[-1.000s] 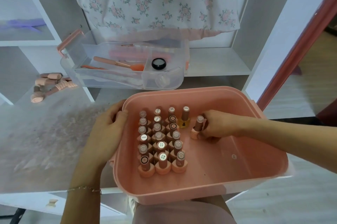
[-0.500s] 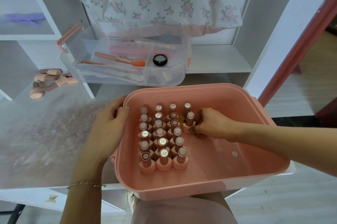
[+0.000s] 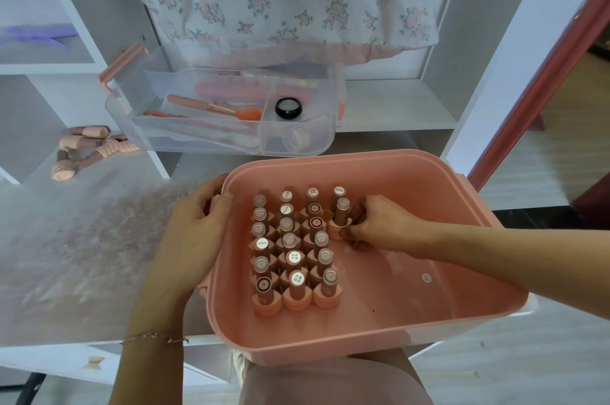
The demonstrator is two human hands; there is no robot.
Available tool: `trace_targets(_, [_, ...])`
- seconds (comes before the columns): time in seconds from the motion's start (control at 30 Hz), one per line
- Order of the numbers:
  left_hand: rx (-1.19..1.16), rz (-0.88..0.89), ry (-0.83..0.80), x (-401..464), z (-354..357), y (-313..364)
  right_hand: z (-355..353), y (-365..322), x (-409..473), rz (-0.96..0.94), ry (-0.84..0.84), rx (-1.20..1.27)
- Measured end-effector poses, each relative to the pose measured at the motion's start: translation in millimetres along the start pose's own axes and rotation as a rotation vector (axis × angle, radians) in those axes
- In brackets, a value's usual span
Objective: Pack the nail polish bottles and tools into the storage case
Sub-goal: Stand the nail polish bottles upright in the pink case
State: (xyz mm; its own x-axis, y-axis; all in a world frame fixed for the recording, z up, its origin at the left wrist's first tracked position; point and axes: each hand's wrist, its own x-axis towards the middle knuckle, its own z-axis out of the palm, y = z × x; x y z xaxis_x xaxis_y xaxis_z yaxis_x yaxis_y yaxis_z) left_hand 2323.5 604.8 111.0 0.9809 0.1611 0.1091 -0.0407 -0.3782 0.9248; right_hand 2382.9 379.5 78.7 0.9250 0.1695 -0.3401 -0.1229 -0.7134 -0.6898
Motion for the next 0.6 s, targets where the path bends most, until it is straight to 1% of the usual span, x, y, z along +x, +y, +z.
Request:
trace_targets(0.23, [-0.006, 0.004, -0.002, 1.2, -0.2, -1.3, -0.1, -0.6, 0.6, 0.017, -0.022, 0.060])
trace_targets(0.43, [-0.015, -0.015, 0.015, 1.6, 0.7, -2.9, 0.5, -1.2, -0.2, 0.002, -0.022, 0.054])
trace_targets(0.6, [-0.003, -0.010, 0.018, 1.2, 0.3, -2.4, 0.6, -0.6, -1.7, -0.028, -0.015, 0.001])
